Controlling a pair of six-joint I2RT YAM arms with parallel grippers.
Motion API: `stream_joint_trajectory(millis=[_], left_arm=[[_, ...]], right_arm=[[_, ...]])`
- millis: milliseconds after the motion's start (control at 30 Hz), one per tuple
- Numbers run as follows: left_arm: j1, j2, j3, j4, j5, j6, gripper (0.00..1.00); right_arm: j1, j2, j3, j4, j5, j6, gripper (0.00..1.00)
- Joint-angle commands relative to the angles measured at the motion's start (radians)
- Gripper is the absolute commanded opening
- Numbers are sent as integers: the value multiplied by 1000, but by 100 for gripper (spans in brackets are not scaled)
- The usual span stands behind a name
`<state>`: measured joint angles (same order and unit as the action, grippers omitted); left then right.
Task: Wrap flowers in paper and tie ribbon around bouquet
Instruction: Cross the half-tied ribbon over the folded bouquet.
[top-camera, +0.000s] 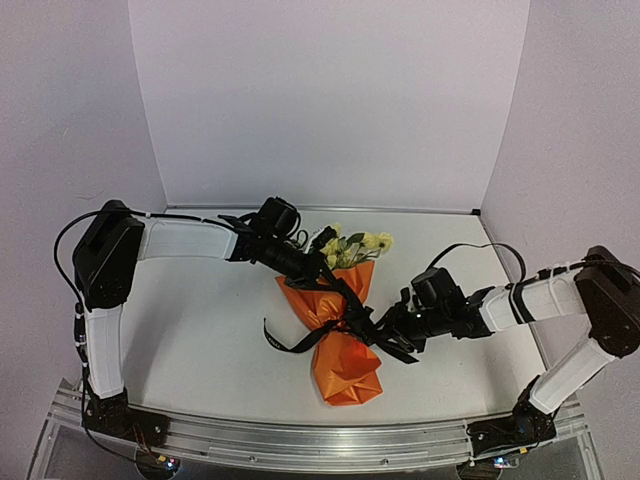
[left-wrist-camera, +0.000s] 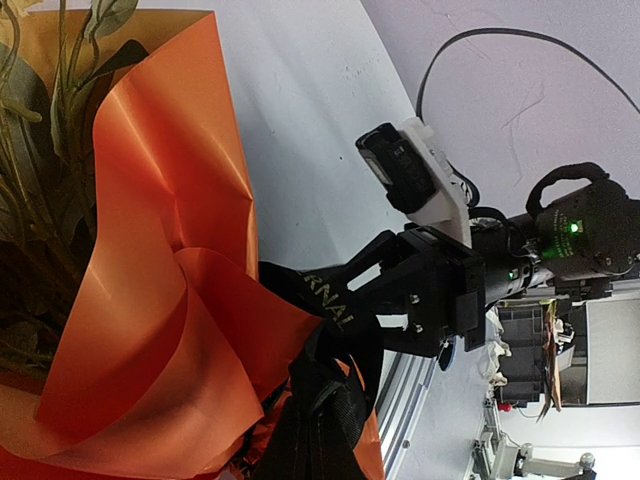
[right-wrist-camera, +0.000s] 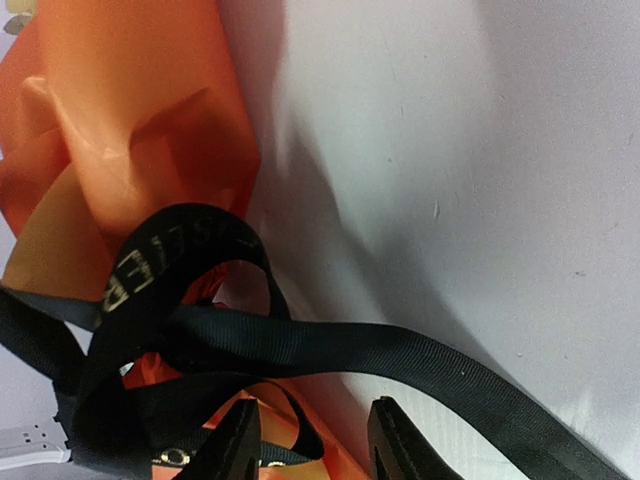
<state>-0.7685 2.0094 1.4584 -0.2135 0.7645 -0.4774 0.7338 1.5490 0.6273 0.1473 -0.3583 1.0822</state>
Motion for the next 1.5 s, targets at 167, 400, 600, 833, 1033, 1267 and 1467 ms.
stream_joint_trajectory(millis=[167, 400, 600, 833, 1033, 1267, 1467], left_arm=[[6, -69, -11, 33, 13, 2, 0], [6, -73, -19, 26, -1, 11, 0], [6, -84, -33, 19, -11, 26, 0], [7, -99, -48, 22, -16, 31, 0], [8, -108, -59, 11, -18, 45, 0], [17, -170, -141, -4, -12, 82, 0], [42, -239, -244, -14, 12, 129, 0]], right_arm=[[-1, 53, -24, 199, -2, 117, 35], [11, 44, -51, 232, -3, 146, 28], [30, 43, -66, 232, -8, 155, 23], [43, 47, -60, 230, -4, 160, 22], [44, 39, -56, 204, -5, 153, 8], [50, -114, 46, -250, 34, -141, 0], [86, -195, 184, -593, 190, -448, 0]])
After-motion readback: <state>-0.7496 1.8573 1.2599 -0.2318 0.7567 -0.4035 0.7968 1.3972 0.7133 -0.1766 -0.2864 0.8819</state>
